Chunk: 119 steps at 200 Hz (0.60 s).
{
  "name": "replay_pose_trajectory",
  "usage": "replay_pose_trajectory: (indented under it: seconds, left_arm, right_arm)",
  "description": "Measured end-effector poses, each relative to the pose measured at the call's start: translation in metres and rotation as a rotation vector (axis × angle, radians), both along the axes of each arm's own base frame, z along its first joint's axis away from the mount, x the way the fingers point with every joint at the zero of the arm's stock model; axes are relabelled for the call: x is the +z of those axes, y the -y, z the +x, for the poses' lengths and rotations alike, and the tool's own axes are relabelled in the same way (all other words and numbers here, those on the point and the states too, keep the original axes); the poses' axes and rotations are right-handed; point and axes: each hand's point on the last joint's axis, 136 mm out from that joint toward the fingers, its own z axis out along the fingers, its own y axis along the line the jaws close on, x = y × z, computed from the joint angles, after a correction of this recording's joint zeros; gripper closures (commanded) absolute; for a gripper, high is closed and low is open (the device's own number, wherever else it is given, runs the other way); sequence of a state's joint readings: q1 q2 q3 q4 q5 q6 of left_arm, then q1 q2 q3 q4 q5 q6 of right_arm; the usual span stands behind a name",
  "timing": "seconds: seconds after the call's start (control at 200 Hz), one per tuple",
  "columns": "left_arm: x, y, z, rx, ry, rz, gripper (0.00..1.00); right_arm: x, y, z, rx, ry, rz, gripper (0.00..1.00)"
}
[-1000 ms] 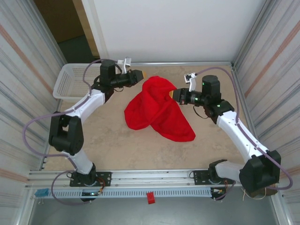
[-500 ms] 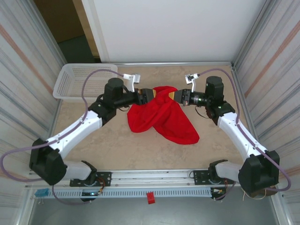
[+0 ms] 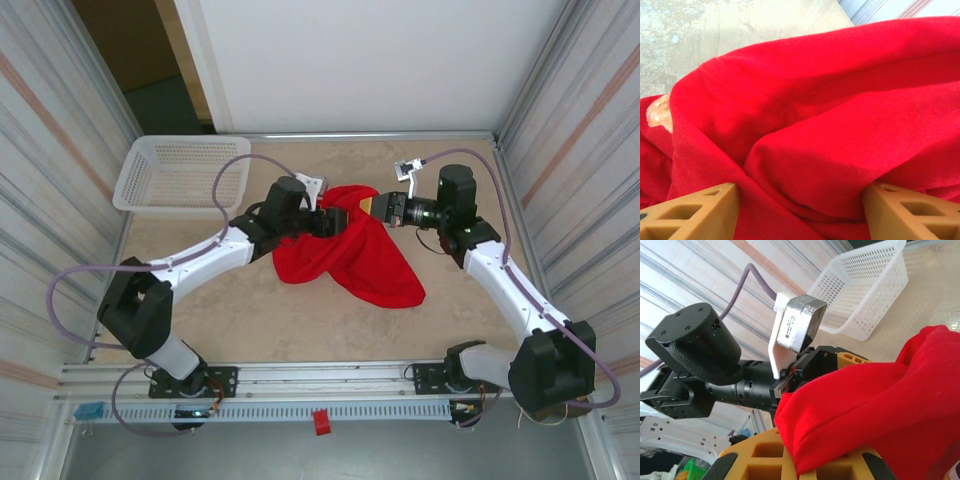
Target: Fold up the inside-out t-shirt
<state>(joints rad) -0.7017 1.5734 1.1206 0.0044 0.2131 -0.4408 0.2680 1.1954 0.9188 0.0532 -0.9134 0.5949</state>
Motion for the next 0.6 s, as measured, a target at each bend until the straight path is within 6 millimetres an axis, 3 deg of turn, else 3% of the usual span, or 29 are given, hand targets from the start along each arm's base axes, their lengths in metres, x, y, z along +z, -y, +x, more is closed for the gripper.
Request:
replay_pose_trajectory:
  seconds: [0.135,0.18,0.22,0.341,0.461,0.596]
  left_arm:
    - [0.007,0.011,0.003,-0.031,0.025,-0.031,0.31]
    - [0.008,0.015,0.003,-0.043,0.032,-0.038,0.35]
    - [0.008,0.019,0.002,-0.061,0.033,-0.044,0.46]
    - [0.009,0.034,0.002,-0.103,0.031,-0.051,1.0]
    - [0.009,0.038,0.002,-0.135,0.018,-0.045,1.0]
    - [0.03,0.028,0.003,-0.177,-0.014,-0.121,1.0]
  right_arm:
    - [-0.004,0.0,-0.001,0.0,-0.01,-0.003,1.0]
    - [-0.006,0.0,-0.001,0.0,-0.013,-0.003,1.0]
    - [-0.006,0.0,-0.001,0.0,-0.014,-0.004,1.0]
    - [-0.006,0.002,-0.002,-0.005,-0.014,-0.004,1.0]
    - [-0.004,0.014,0.002,-0.041,-0.006,-0.003,1.0]
    - [-0.011,0.034,0.015,-0.111,-0.011,-0.03,1.0]
